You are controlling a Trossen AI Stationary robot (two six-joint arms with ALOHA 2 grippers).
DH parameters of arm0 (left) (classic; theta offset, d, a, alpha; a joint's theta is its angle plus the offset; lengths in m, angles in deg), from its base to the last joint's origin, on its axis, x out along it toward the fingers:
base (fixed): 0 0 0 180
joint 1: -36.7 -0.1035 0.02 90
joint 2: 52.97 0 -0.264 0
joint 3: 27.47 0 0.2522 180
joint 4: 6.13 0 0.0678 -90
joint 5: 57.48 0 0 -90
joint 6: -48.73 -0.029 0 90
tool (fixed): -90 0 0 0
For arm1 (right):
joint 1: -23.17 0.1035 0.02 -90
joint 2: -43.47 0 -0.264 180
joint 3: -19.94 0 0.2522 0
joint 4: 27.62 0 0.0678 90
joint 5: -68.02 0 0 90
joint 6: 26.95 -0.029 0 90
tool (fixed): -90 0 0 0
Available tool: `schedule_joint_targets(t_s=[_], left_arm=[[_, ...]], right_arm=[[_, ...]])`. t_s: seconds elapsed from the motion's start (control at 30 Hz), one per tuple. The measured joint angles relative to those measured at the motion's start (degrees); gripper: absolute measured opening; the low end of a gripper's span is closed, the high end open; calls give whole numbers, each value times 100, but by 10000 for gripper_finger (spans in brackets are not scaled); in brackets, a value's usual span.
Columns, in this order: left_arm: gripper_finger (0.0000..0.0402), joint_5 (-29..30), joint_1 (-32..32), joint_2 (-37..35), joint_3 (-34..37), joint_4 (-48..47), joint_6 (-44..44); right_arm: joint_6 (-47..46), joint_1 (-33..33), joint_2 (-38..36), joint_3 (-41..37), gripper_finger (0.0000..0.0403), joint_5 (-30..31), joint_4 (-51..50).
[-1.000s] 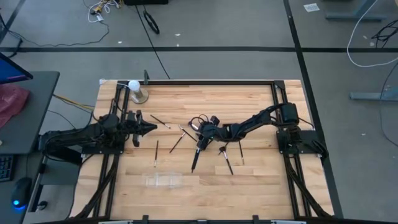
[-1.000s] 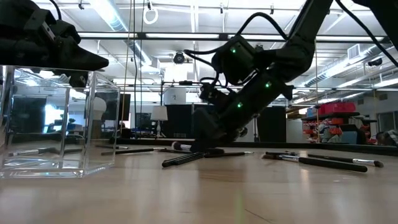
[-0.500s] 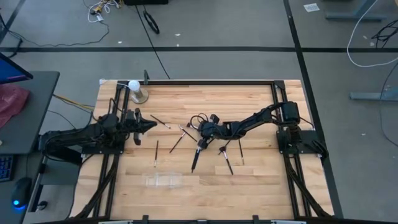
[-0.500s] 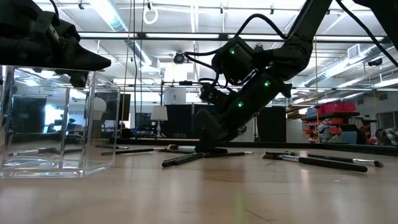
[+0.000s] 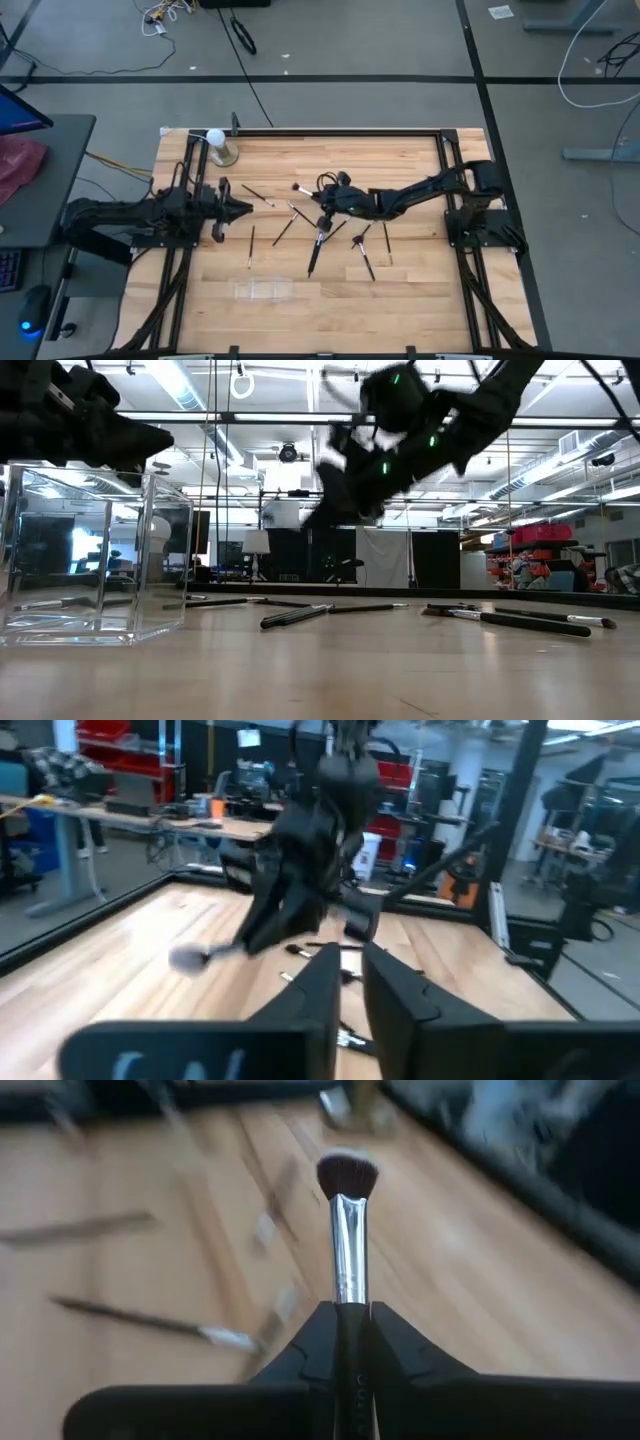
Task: Put items in baskets/containers
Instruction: Put the black blush brush into the transparent organizer
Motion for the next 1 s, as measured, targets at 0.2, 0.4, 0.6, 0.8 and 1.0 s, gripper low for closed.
schedule_joint_targets(t_s=[0.2,0.4,0.6,0.8,1.0], left_arm=[[128,300,558,1097,0,990,-174],[177,502,1030,2561,0,2783,-733],[181,526,1451,4076,-369,3937,-1630],[181,516,1732,5570,-1451,3936,-2734],[182,410,1853,6282,-2241,3934,-3341]], right_arm=[[710,390,-267,11,28,-1176,1096],[746,687,-288,11,28,-2477,1798],[673,830,-288,11,28,-3339,2142],[516,823,-288,11,29,-3446,2150],[482,856,-288,11,29,-3550,2097]])
